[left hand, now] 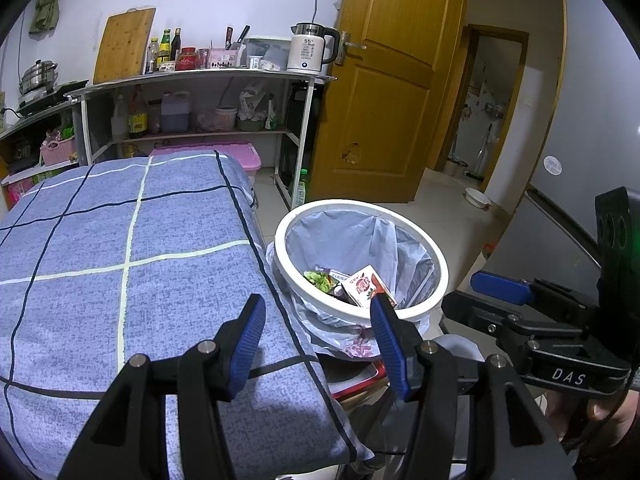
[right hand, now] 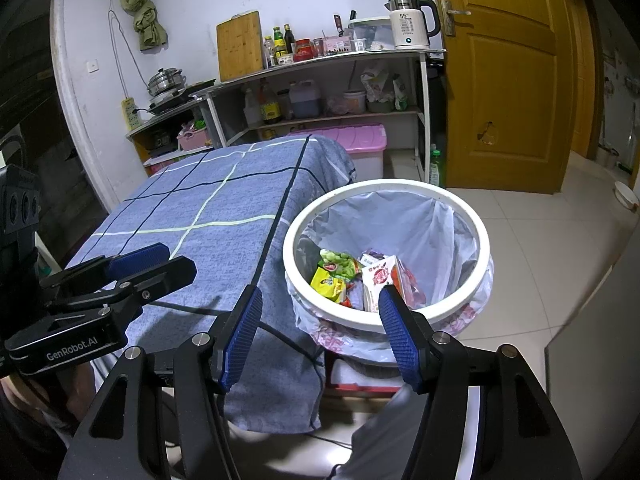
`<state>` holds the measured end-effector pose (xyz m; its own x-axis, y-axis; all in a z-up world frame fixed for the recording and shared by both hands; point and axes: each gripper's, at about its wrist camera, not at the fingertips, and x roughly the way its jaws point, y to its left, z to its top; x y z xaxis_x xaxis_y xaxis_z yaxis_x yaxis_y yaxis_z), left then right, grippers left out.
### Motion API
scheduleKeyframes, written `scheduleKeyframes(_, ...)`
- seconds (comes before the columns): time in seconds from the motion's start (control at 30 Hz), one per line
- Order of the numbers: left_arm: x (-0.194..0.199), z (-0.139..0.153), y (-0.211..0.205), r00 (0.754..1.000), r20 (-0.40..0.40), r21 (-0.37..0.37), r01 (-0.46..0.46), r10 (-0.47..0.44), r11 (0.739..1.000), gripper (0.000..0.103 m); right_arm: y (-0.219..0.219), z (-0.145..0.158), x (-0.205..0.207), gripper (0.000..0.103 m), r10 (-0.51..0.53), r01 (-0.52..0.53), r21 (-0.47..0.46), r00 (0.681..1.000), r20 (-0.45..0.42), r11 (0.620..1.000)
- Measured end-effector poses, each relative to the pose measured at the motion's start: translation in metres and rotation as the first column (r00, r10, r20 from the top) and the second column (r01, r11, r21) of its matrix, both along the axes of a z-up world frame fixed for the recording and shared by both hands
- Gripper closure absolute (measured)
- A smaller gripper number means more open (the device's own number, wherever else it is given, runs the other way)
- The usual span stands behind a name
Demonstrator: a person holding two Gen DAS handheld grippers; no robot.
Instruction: Collect trash
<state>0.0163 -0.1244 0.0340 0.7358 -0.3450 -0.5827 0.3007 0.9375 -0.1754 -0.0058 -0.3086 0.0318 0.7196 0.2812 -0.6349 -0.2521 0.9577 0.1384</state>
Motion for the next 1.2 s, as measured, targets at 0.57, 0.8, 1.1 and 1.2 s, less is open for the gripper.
scheduleKeyframes(0.57, -0.0025, 0.0003, -0.0005, 1.0, 0.003, 0.013, -0.009, 0.009, 1.0, 0.046, 0.0006, -0.0002, -0.0006, 0.042, 0.0, 0.0, 0.001, 1.0, -0.002, 1.0)
scheduleKeyframes(0.8, -0.0028, -0.0005, -0.0002, 1.0, 0.002, 0.015, -0.01, 0.01, 1.0, 0.046, 0.0012, -0.0004, -0.0011, 0.042, 0.0, 0.0, 0.001, 1.0, -0.001, 1.0)
scheduleKeyframes(1.1, -0.0038, -0.001, 0.0008, 1.0, 0.001, 0.015, -0.011, 0.011, 1.0, 0.046, 0.0014, -0.0003, -0.0013, 0.042, 0.001, -0.001, 0.001, 1.0, -0.004, 1.0)
scheduleKeyframes(1.2, -0.0044, -0.0008, 0.0013, 1.0, 0.001, 0.016, -0.012, 0.012, 1.0, 0.046, 0.0021, -0.0007, -0.0021, 0.042, 0.001, -0.001, 0.0, 1.0, -0.002, 1.0)
